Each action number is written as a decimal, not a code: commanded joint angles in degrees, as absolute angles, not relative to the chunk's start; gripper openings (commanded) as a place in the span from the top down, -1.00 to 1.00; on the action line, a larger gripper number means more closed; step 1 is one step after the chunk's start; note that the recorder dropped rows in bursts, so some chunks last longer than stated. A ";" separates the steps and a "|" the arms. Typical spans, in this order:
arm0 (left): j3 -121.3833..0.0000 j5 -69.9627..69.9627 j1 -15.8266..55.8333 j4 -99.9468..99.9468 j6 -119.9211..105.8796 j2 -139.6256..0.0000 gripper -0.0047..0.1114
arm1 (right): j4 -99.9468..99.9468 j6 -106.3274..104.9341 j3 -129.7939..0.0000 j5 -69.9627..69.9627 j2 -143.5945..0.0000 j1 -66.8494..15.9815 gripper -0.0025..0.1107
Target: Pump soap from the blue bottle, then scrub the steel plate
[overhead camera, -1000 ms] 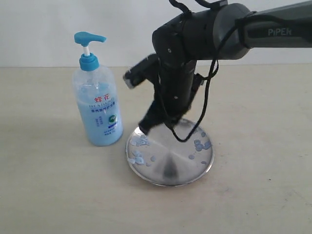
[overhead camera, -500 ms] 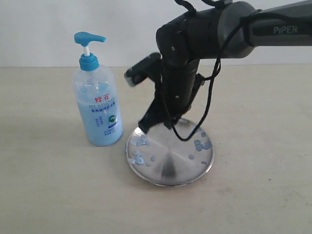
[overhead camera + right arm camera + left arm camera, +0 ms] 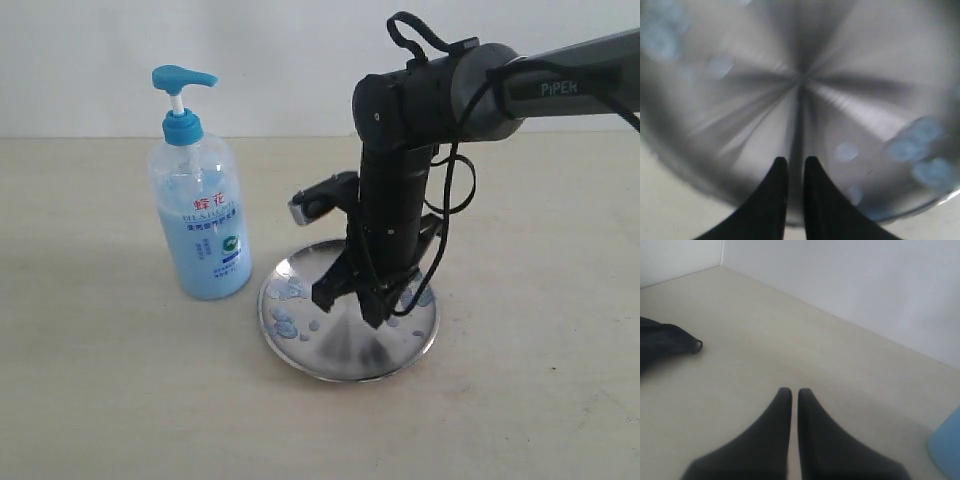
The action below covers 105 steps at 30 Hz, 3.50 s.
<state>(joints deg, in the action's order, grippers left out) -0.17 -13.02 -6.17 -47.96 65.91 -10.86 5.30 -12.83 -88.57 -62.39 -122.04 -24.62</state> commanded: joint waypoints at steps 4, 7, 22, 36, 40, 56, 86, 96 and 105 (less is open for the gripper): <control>0.00 -12.95 -6.16 -47.55 66.38 -10.43 0.84 | -8.00 -6.83 -89.79 -65.74 -121.63 -24.52 0.96; 0.00 -12.95 -6.16 -47.55 66.38 -10.43 0.84 | 0.00 -3.98 -90.02 -49.05 -121.63 -24.52 0.96; 0.00 -12.95 -6.16 -47.55 66.38 -10.43 0.84 | 5.76 -2.74 -89.77 -38.33 -121.84 -25.20 0.96; 0.00 -12.95 -6.16 -47.55 66.38 -10.43 0.84 | 16.52 -20.35 -88.11 -56.28 -120.44 -21.85 0.96; 0.00 -12.95 -6.16 -47.55 66.38 -10.43 0.84 | 9.09 -8.12 -88.05 -58.91 -118.32 -20.29 0.96; 0.00 -12.95 -6.16 -47.55 66.38 -10.43 0.84 | -0.76 -9.10 -46.39 -6.82 -49.68 -18.90 0.96; 0.00 -12.95 -6.16 -47.55 66.38 -10.43 0.84 | 15.66 -7.43 -9.27 26.57 -32.67 -14.22 0.96; 0.00 -12.95 -6.16 -47.55 66.38 -10.43 0.84 | 18.72 -16.01 -9.12 0.54 -6.49 -4.96 0.96; 0.00 -13.05 -6.16 -47.55 66.38 -10.04 0.84 | 19.02 -11.06 0.00 0.88 0.00 -2.28 0.96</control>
